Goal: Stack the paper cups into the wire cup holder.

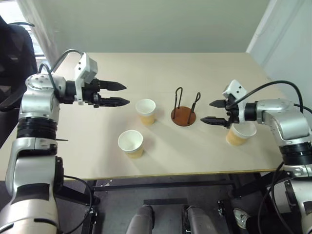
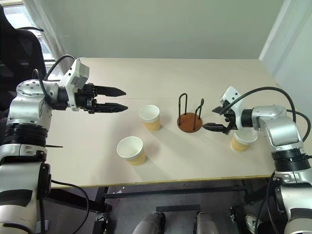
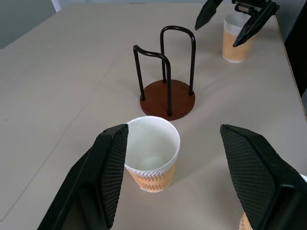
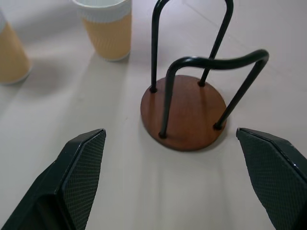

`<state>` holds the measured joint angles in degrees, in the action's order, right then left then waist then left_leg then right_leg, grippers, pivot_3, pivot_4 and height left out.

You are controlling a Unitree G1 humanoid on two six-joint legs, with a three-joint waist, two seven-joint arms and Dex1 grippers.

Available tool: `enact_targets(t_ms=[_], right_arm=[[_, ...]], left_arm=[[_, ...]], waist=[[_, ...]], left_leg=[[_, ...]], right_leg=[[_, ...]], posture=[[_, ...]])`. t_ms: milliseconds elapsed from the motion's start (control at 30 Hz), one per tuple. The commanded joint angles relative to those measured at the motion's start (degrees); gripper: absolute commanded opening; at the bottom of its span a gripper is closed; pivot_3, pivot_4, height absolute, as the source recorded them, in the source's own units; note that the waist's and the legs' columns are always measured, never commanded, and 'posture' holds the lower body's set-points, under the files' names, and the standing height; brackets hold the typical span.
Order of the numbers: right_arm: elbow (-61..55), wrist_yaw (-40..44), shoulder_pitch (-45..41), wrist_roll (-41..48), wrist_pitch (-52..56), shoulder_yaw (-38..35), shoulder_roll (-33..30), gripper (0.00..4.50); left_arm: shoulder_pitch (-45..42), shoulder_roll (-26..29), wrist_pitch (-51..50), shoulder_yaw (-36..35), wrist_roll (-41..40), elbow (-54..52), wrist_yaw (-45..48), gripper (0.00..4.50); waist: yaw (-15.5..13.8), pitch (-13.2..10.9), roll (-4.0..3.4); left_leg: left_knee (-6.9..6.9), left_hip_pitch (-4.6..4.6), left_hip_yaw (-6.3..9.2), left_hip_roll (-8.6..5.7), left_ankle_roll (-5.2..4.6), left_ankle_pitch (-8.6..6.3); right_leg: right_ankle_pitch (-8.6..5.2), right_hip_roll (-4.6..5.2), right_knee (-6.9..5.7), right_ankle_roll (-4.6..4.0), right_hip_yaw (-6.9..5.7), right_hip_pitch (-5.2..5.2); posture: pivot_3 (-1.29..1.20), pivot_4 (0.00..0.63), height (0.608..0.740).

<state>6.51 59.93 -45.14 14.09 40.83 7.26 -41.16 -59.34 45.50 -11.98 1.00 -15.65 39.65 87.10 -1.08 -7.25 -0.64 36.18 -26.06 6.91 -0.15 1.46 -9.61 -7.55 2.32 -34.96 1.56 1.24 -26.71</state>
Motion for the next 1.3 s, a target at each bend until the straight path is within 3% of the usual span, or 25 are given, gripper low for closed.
enact_targets(t_ms=[33, 700, 1300], right_arm=[[-1.4, -2.1, -1.9, -0.6, 1.5, 0.2, 0.9, 4.45], [3.4, -15.0, -4.1, -6.6, 3.0, 2.3, 9.0, 4.45], [2.3, -11.7, -6.2, -4.7, 9.2, 2.7, 10.4, 4.45]], left_arm=[[-1.7, 0.1, 1.6, -0.6, 0.6, 0.1, 0.2, 3.25], [-1.1, 1.0, 2.3, -1.7, 0.8, -1.1, -0.9, 3.25], [-1.1, 1.3, 2.0, -1.6, 0.9, -1.2, -1.1, 3.25]], waist=[[0.0, 0.0, 0.0], [-0.1, 0.0, 0.0], [0.0, 0.0, 0.0]], left_leg=[[0.0, -0.01, 0.0, 0.0, 0.0, 0.0], [0.01, -0.02, 0.0, -0.01, -0.02, -0.03], [0.0, -0.05, -0.01, -0.01, 0.0, -0.05]], right_leg=[[0.0, 0.0, 0.01, 0.0, 0.0, 0.0], [0.01, 0.01, -0.03, 0.01, 0.0, -0.07], [0.01, 0.01, -0.04, 0.0, 0.0, -0.11]], posture=[[0.0, 0.15, 0.74], [0.0, 0.15, 0.74], [0.0, 0.15, 0.74]])
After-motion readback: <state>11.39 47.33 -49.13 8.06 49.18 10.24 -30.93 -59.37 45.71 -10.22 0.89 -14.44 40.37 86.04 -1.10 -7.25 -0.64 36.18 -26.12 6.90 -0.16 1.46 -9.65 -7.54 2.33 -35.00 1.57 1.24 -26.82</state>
